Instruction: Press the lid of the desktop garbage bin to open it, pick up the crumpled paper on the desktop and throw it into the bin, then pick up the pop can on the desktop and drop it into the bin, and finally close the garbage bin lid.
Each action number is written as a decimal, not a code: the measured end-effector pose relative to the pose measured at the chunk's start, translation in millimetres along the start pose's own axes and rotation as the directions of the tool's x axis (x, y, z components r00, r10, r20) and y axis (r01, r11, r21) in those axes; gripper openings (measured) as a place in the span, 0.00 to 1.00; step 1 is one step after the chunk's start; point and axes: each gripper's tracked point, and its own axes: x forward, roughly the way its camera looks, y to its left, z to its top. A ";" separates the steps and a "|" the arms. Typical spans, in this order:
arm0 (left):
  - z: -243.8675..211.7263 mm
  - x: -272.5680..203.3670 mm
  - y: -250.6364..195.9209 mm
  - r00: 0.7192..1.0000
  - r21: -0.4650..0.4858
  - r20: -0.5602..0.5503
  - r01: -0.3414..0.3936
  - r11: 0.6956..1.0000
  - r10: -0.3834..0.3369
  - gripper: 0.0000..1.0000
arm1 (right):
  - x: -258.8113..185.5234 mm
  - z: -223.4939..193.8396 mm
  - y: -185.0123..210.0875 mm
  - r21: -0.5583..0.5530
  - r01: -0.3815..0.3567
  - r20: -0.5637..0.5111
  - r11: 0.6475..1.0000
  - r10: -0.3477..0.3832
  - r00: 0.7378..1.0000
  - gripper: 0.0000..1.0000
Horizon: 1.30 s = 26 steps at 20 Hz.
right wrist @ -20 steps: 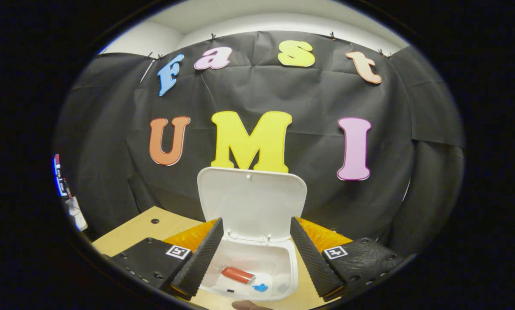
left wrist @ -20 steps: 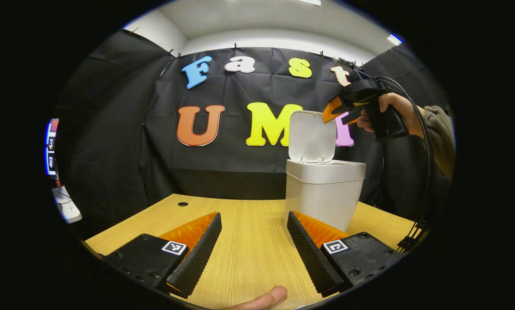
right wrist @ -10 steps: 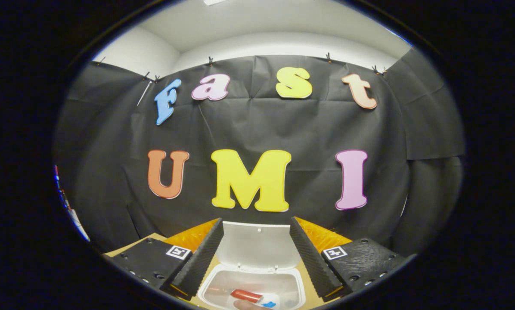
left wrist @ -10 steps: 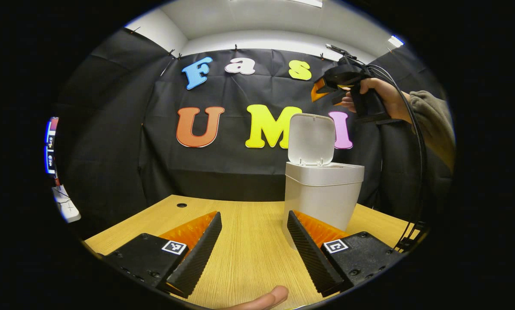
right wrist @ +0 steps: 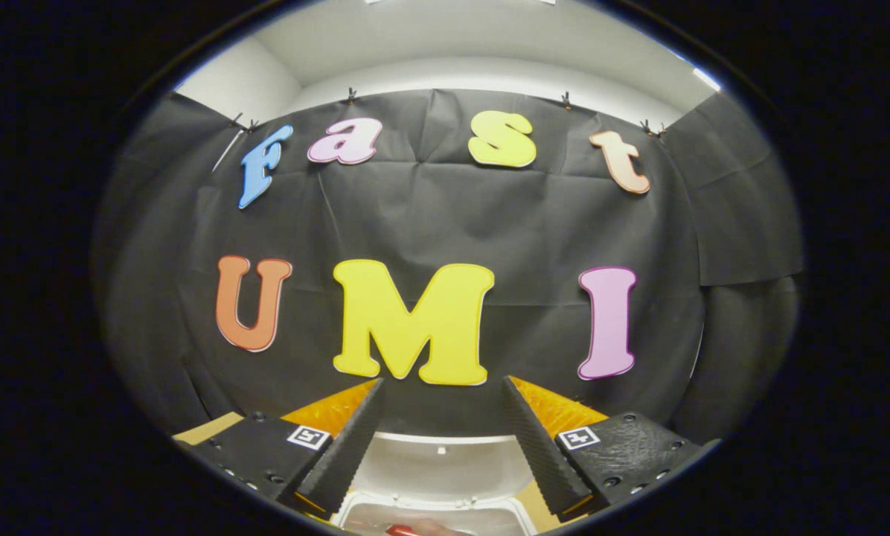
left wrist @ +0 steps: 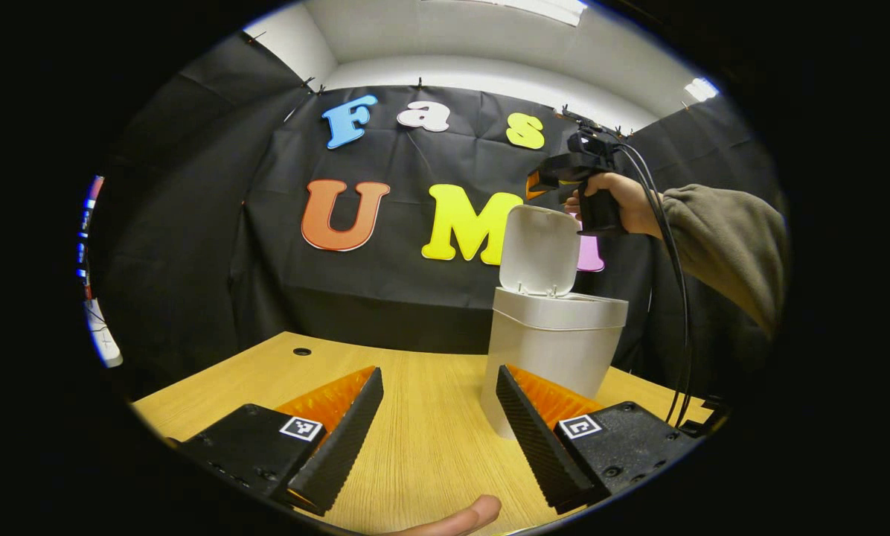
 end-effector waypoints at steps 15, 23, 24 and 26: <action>-6.3 3.3 1.9 0.999 0.023 -0.003 -0.046 0.999 0.046 0.99 | -20.7 -36.1 6.5 0.023 -0.113 -0.116 0.993 0.115 0.987 0.96; 12.1 -14.8 -9.3 0.996 0.127 0.044 -0.089 0.988 0.084 0.94 | -73.5 -72.5 12.3 0.004 -0.101 -0.158 0.995 0.100 0.982 0.93; 15.1 -16.0 -6.5 0.993 0.125 0.055 -0.110 0.986 0.104 0.99 | -77.3 -82.3 15.6 -0.001 -0.106 -0.176 0.994 0.104 0.979 0.93; 17.3 -14.9 -10.0 0.992 0.102 0.065 -0.110 0.989 0.104 0.99 | -82.9 -107.1 16.9 -0.032 -0.100 -0.238 0.994 0.090 0.967 0.94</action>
